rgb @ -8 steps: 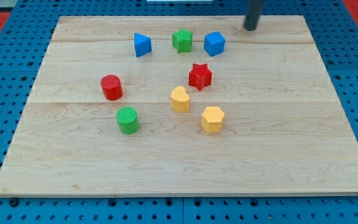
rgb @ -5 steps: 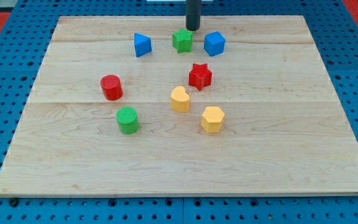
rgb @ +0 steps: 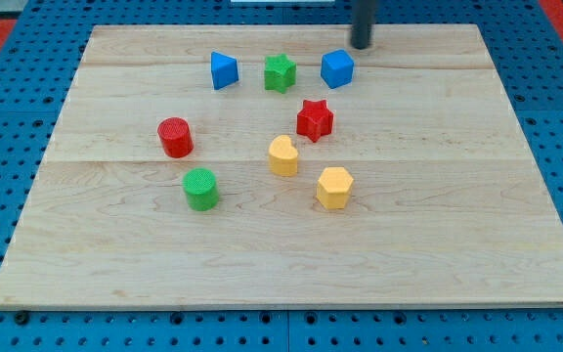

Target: Make a triangle by moving green and red star

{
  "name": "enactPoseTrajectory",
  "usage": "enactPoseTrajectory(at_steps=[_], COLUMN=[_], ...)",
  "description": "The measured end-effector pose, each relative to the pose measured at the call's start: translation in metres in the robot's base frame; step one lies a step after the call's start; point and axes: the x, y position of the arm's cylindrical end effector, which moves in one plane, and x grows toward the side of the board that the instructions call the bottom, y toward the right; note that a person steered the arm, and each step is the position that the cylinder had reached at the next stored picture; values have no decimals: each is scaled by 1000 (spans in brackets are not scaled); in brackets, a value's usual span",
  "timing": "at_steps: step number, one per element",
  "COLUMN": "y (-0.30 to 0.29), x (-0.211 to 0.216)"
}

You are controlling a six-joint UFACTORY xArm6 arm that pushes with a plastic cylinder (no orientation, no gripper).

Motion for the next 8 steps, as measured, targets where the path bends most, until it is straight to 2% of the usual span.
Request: enactPoseTrajectory(at_steps=[1,3,4,6,8], y=[17,26,-10,-87,-93], x=[76,129,151,163,146])
